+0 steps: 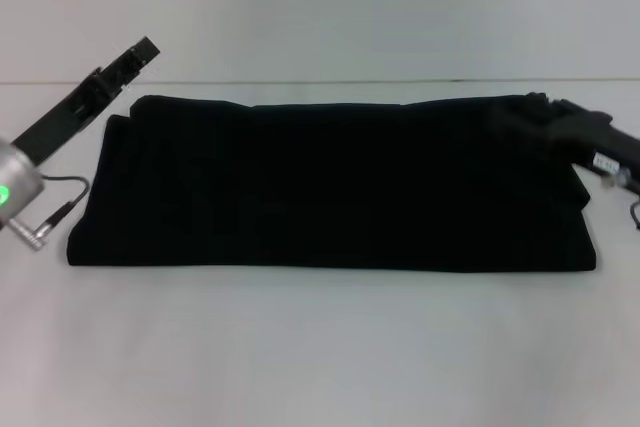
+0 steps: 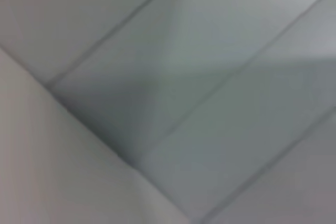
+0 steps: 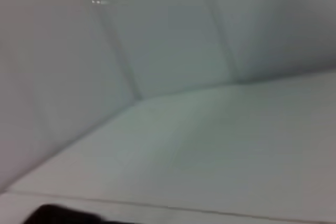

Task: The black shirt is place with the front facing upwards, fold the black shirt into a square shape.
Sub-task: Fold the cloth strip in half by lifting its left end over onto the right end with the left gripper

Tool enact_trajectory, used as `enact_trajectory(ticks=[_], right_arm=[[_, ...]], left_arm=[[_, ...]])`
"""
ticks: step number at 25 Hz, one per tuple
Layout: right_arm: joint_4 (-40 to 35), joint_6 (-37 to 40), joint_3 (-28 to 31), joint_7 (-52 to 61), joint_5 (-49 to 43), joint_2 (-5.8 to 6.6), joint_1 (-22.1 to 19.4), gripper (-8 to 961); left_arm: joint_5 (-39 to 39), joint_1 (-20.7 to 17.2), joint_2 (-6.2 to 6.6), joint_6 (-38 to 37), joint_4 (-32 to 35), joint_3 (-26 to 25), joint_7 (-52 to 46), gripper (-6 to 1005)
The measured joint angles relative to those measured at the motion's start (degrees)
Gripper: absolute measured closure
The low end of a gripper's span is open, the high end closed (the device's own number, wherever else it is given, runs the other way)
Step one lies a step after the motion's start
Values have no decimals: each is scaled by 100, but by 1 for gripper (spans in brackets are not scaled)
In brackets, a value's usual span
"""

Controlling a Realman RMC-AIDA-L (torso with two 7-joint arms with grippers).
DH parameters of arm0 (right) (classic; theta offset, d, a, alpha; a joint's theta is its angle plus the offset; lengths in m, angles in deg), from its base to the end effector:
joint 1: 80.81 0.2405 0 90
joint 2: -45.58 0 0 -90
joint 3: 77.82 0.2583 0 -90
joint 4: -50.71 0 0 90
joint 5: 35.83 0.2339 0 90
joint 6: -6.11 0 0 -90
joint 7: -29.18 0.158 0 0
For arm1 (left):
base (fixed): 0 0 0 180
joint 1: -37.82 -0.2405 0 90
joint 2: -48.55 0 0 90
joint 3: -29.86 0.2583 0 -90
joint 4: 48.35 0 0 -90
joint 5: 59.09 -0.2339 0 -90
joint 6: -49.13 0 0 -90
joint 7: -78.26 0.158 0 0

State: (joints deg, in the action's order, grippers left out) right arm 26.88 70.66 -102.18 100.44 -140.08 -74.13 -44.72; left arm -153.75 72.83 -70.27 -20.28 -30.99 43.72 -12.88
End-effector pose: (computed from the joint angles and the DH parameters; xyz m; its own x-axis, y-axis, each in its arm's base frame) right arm 0.2989 0.4196 -0.0098 0.6101 -0.3217 -0.7240 -0.7416 -0.5536 -0.3789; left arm -0.3085 0.4128 0.0138 0.0137 0.3584 0.9335 0.9393 -0.3247 0.1108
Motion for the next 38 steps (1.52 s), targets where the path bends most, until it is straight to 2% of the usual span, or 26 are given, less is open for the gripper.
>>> enact_trajectory(ticks=[2, 6, 10, 13, 15, 16, 20, 24, 38], right_arm=[[30, 602, -13, -596, 8, -8, -183, 288], [146, 1536, -19, -1537, -22, -27, -467, 158], [269, 1968, -70, -2028, -171, -21, -586, 58], [377, 1969, -216, -2326, -420, -30, -599, 6], [499, 1909, -298, -2614, -570, -31, -601, 6], [560, 1867, -320, -2763, -638, -29, -603, 6], [782, 1606, -353, -3185, -784, -37, -586, 6], [864, 1383, -373, -3258, -790, -43, -571, 5], [952, 1230, -481, -3332, -780, -46, -561, 5]], left_arm=[[-62, -241, 115, -595, -14, 183, -362, 485], [-155, -677, 297, -1206, 0, 808, -1046, 416], [-213, -1156, 318, -1397, 181, 1154, -1444, 347], [-287, -1521, 293, -1395, 347, 1119, -1687, 173], [-309, -1601, 289, -1370, 386, 1113, -1778, 173], [-481, -1707, 297, -1239, 473, 1114, -2185, 174], [-1208, -1729, 372, -809, 652, 1109, -3481, 173], [-1712, -1590, 427, -529, 807, 1109, -4184, 173], [-2059, -1328, 521, -125, 807, 1144, -4857, 173]])
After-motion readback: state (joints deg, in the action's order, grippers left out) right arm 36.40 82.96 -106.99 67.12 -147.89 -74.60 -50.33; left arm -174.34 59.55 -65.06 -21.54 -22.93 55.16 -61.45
